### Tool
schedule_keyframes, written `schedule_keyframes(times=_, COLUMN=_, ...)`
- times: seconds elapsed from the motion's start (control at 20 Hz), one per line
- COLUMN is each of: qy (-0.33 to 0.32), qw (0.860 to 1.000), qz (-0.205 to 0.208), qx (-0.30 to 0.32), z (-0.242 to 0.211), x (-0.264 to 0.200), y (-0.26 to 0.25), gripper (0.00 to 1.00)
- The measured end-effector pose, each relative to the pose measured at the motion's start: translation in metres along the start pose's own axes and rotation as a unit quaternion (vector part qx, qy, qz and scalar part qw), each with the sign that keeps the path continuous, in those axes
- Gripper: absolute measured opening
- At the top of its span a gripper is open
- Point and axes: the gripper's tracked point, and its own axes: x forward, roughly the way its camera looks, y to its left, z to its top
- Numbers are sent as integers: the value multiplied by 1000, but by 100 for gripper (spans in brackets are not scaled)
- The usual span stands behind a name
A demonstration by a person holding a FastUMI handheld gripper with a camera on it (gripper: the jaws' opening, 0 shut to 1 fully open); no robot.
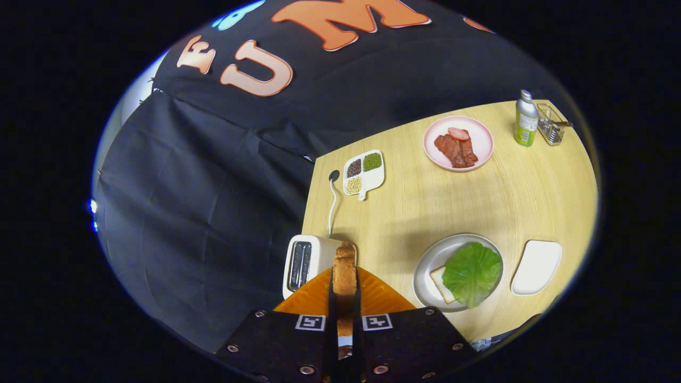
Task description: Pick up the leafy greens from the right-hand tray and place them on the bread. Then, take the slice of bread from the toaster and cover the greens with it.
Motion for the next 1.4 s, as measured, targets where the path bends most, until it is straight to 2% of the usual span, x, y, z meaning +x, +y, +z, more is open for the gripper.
schedule_keyframes(times=0.2, qy=34, qw=999, qz=-4, qx=1, z=-37, x=14, y=-71, gripper=11)
schedule_keyframes(times=0.3, qy=46, qw=999, qz=13, qx=22, z=-53, x=28, y=-98, gripper=11)
schedule_keyframes(times=0.4, qy=47, qw=997, qz=40, qx=47, z=-62, x=40, y=-115, gripper=11)
schedule_keyframes(times=0.55, qy=43, qw=997, qz=40, qx=57, z=-68, x=51, y=-146, gripper=11)
schedule_keyframes(times=0.7, qy=33, qw=997, qz=53, qx=41, z=-66, x=55, y=-157, gripper=11)
schedule_keyframes(times=0.95, qy=31, qw=999, qz=27, qx=9, z=-69, x=69, y=-185, gripper=11)
schedule_keyframes(times=1.1, qy=35, qw=999, qz=-11, qx=4, z=-72, x=80, y=-211, gripper=11)
schedule_keyframes(times=1.2, qy=28, qw=1000, qz=-9, qx=2, z=-68, x=80, y=-208, gripper=12)
schedule_keyframes(times=1.3, qy=20, qw=999, qz=-24, qx=-27, z=-69, x=81, y=-213, gripper=16)
schedule_keyframes(times=1.4, qy=14, qw=998, qz=-41, qx=-50, z=-69, x=80, y=-217, gripper=24)
